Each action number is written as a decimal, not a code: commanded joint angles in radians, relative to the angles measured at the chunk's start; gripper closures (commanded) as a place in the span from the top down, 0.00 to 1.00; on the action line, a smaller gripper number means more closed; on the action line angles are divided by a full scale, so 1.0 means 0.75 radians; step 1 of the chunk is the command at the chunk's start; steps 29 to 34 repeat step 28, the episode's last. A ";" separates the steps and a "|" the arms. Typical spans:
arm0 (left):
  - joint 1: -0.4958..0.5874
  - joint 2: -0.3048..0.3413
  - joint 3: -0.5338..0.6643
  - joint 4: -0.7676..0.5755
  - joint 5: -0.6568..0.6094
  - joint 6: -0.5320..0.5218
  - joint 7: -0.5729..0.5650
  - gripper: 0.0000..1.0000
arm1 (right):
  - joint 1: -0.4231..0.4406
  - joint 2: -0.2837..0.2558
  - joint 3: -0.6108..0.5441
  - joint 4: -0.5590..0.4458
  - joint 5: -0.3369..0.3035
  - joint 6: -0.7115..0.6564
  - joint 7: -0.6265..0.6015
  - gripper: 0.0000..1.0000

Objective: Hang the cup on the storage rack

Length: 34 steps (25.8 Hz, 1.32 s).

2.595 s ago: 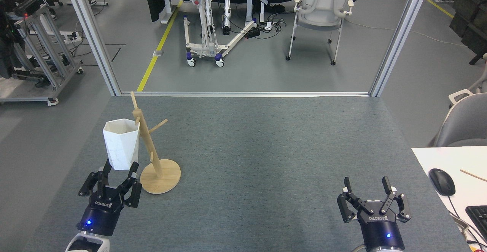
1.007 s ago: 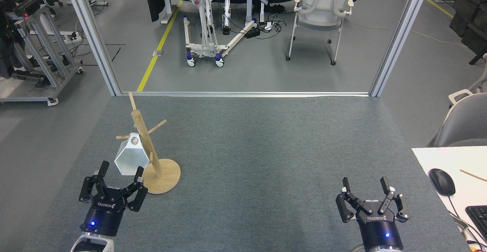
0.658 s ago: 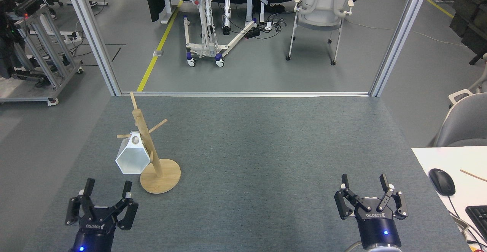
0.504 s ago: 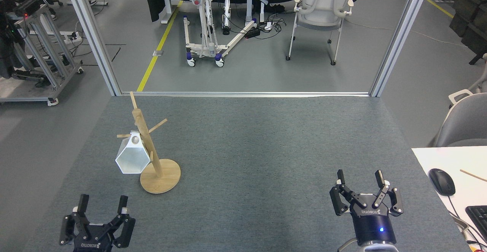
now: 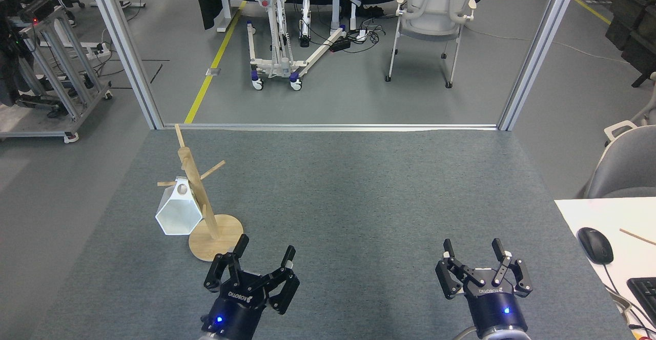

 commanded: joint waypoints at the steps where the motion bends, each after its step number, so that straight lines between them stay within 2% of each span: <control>1: -0.092 -0.022 -0.068 0.067 -0.002 0.156 -0.075 1.00 | 0.001 0.004 -0.002 0.001 0.003 -0.037 -0.051 0.99; 5: -0.176 -0.028 -0.093 0.172 -0.004 0.247 -0.069 1.00 | 0.001 0.002 -0.002 0.001 0.003 -0.041 -0.067 1.00; 12: -0.249 -0.024 -0.093 0.206 -0.117 0.414 -0.075 1.00 | 0.015 -0.008 0.000 0.005 0.001 -0.045 -0.110 1.00; 14: -0.249 -0.022 -0.093 0.206 -0.117 0.418 -0.069 1.00 | 0.013 0.004 -0.010 0.005 0.007 -0.029 -0.118 0.99; 17: -0.239 -0.018 -0.093 0.202 -0.117 0.418 -0.065 1.00 | 0.019 0.010 -0.120 0.007 -0.003 -0.031 -0.132 1.00; 24: -0.243 -0.011 -0.095 0.211 -0.115 0.416 -0.065 1.00 | -0.007 0.021 -0.186 0.068 -0.162 -0.021 -0.128 1.00; 34: -0.247 -0.011 -0.093 0.211 -0.113 0.416 -0.063 1.00 | -0.034 0.015 -0.184 0.097 -0.164 -0.025 -0.134 1.00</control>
